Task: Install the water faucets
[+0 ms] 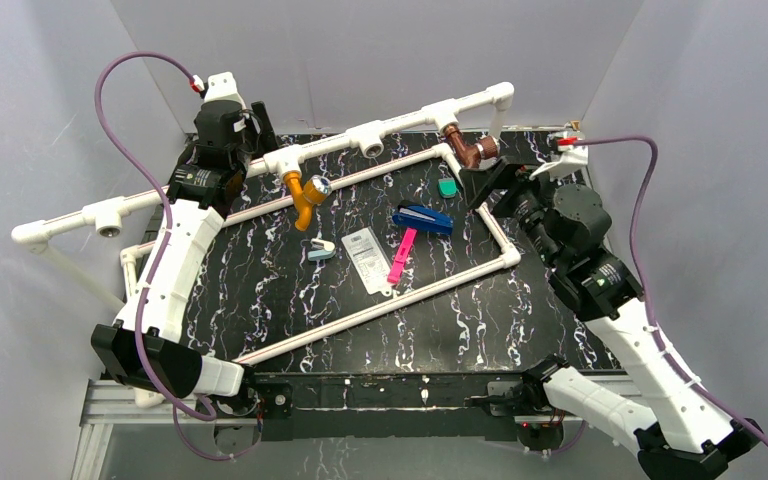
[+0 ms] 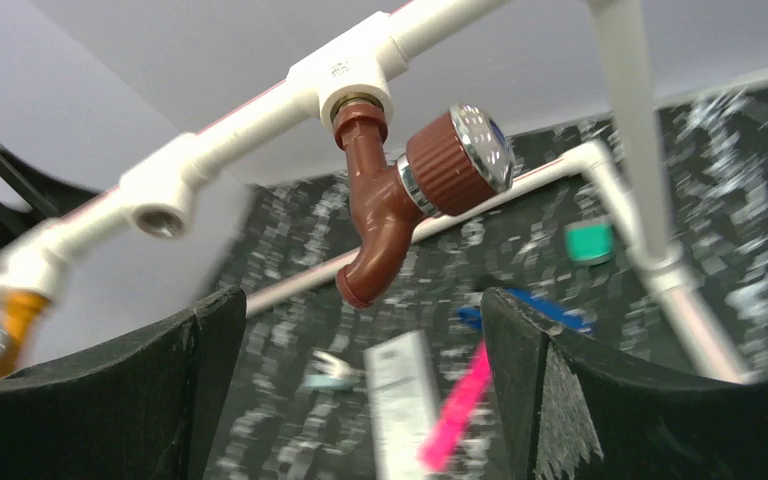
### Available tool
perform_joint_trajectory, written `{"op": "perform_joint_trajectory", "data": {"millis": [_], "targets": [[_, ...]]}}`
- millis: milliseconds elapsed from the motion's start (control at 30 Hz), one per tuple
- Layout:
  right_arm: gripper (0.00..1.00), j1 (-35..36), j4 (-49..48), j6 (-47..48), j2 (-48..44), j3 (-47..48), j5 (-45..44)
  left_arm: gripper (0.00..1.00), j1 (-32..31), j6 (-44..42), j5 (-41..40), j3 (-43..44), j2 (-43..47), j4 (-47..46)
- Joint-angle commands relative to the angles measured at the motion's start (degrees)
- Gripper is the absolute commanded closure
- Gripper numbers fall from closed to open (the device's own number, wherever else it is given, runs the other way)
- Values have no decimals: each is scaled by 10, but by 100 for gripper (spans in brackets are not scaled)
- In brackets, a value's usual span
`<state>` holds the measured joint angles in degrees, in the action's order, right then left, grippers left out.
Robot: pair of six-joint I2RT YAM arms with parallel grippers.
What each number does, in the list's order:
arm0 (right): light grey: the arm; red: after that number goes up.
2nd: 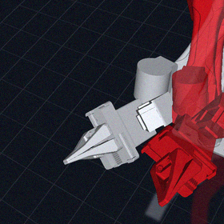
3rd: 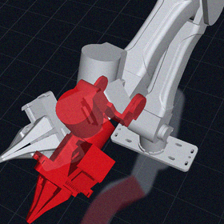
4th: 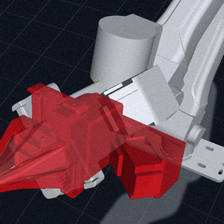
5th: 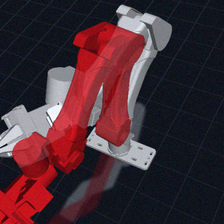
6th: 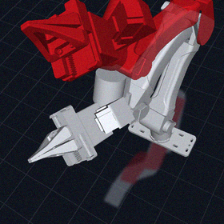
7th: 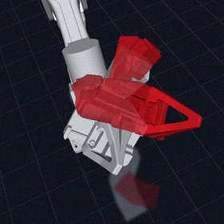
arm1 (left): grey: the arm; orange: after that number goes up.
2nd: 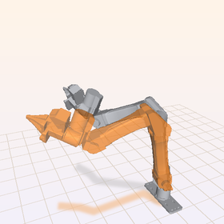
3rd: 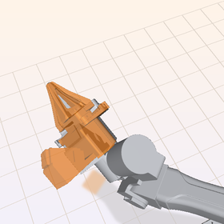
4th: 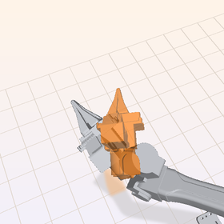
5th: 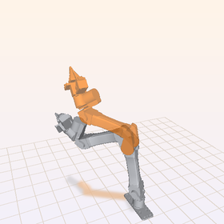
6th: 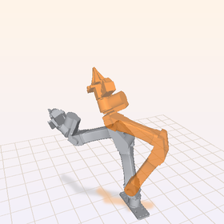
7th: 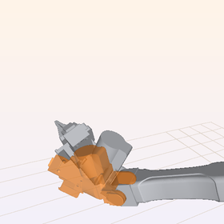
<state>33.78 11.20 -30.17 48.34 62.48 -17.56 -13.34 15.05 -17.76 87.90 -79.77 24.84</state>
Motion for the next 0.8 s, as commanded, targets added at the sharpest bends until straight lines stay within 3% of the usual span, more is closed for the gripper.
{"op": "perform_joint_trajectory", "data": {"millis": [0,233,367,767], "targets": [[6,0,36,305,10,52,35,31,-13,-5,23,-29,-14,116],[4,0,55,650,-16,5,80,31,-14,-5,23,-27,-16,115],[4,0,49,788,-13,-16,68,31,-13,-5,23,-25,-18,117],[2,1,-170,1138,39,-84,28,30,-14,-5,25,-29,-12,117]]}}
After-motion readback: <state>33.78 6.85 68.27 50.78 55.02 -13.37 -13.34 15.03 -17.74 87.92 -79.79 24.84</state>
